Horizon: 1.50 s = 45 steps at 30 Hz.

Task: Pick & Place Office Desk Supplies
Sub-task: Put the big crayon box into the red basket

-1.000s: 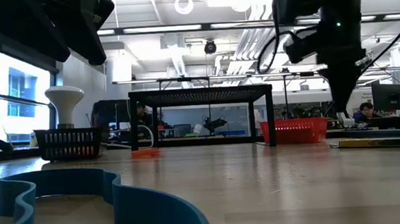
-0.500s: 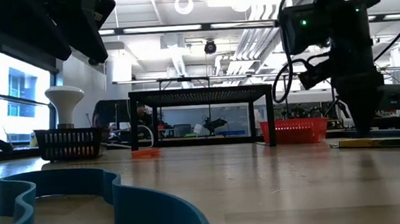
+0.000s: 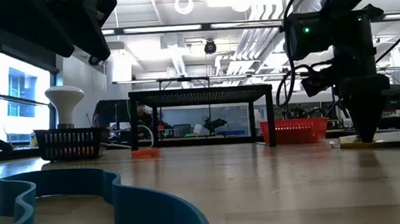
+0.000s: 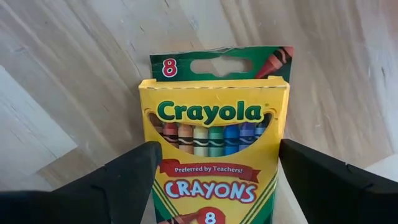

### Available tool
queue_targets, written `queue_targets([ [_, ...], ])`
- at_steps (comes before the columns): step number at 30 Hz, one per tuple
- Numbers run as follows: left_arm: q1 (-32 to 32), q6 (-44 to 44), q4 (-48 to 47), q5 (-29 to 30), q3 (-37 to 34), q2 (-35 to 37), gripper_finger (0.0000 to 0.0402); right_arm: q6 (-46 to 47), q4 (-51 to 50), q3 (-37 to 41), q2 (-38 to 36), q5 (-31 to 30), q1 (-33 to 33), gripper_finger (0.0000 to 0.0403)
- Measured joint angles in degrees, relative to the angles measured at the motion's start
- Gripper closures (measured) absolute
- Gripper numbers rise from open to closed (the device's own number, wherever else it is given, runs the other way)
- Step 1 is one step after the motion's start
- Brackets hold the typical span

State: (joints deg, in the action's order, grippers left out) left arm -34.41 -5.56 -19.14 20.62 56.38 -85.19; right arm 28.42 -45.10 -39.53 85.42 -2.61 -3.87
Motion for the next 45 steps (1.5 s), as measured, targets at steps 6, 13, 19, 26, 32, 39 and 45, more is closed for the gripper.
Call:
queue_targets([
  [6, 0.0, 0.0, -0.1, -0.1, 0.0, 0.0, 0.0218, -0.2, 1.9, 0.1, 0.1, 1.2, -0.1, 0.0078],
  [13, 0.0, -0.2, -0.1, -0.1, 0.0, 0.0, 0.0218, 0.2, 2.4, 0.1, 0.1, 0.0, 0.0, 0.0078],
  [19, 0.0, -0.3, -0.1, -0.1, 0.0, 0.0, 0.0218, 0.7, 1.2, 0.1, 0.2, -2.3, 0.0, 0.0078],
  [26, 0.0, -0.3, -0.1, -0.1, 0.0, 0.0, 0.0218, 2.2, 0.8, 0.1, 0.2, -5.8, -0.1, 0.0078],
  [32, 0.0, -0.5, -0.1, -0.1, 0.0, 0.0, 0.0218, 10.3, 0.3, 0.1, 0.3, -10.3, -2.4, 0.0078],
  [39, 0.0, -1.0, -0.1, -0.1, 0.0, 0.0, 0.0218, 14.8, 0.3, 0.1, 0.3, -5.9, -4.5, 0.0078],
  [45, 0.0, -1.6, -0.1, -0.1, 0.0, 0.0, 0.0218, 16.6, 0.5, -0.2, 2.5, -1.9, -6.7, 0.0078],
])
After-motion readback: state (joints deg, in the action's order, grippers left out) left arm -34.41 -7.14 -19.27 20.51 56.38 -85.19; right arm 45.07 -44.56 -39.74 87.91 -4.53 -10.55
